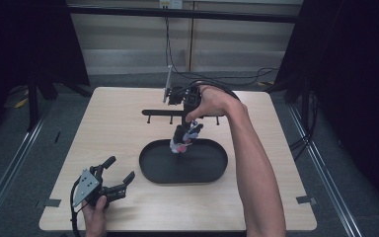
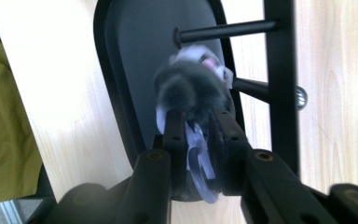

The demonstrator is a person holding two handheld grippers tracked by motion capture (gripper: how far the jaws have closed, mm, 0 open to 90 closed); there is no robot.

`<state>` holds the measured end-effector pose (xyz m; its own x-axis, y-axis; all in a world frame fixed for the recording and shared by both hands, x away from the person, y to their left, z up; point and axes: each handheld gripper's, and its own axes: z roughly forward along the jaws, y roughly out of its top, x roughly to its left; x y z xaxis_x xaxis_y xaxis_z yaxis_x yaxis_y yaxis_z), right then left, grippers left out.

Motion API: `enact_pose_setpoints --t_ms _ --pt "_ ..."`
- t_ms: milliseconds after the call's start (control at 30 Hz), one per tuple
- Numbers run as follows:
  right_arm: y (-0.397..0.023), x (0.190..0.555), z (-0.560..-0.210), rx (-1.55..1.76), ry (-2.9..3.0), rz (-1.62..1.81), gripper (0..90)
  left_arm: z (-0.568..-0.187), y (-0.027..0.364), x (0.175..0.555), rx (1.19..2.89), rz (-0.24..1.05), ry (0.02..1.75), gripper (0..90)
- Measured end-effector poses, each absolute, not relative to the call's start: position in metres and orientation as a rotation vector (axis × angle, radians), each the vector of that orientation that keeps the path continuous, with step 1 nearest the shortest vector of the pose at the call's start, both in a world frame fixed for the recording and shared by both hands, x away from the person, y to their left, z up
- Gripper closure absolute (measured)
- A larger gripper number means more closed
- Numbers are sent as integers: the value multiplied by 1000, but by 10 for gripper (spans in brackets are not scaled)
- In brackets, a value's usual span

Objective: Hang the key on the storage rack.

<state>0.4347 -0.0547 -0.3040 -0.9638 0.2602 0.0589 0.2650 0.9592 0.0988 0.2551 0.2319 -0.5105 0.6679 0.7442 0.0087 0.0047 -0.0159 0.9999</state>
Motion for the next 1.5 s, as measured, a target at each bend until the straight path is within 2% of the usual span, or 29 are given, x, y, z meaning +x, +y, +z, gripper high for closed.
enact_pose_setpoints --t_ms 200,267,733,1067,1500 --pt "-56 431 -298 -409 -3064 -233 731 -510 232 255 1484 658 657 152" --pt "-56 431 -297 -426 -3058 -262 694 -510 232 255 1484 657 658 153" --pt "-64 416 -301 -534 -3024 -378 639 -511 231 254 1477 657 672 152" --pt "-74 385 -298 -547 -3013 -583 606 -511 231 254 1481 659 668 152" --pt "-103 342 -326 -565 -2998 -928 477 -511 231 254 1481 653 669 152"
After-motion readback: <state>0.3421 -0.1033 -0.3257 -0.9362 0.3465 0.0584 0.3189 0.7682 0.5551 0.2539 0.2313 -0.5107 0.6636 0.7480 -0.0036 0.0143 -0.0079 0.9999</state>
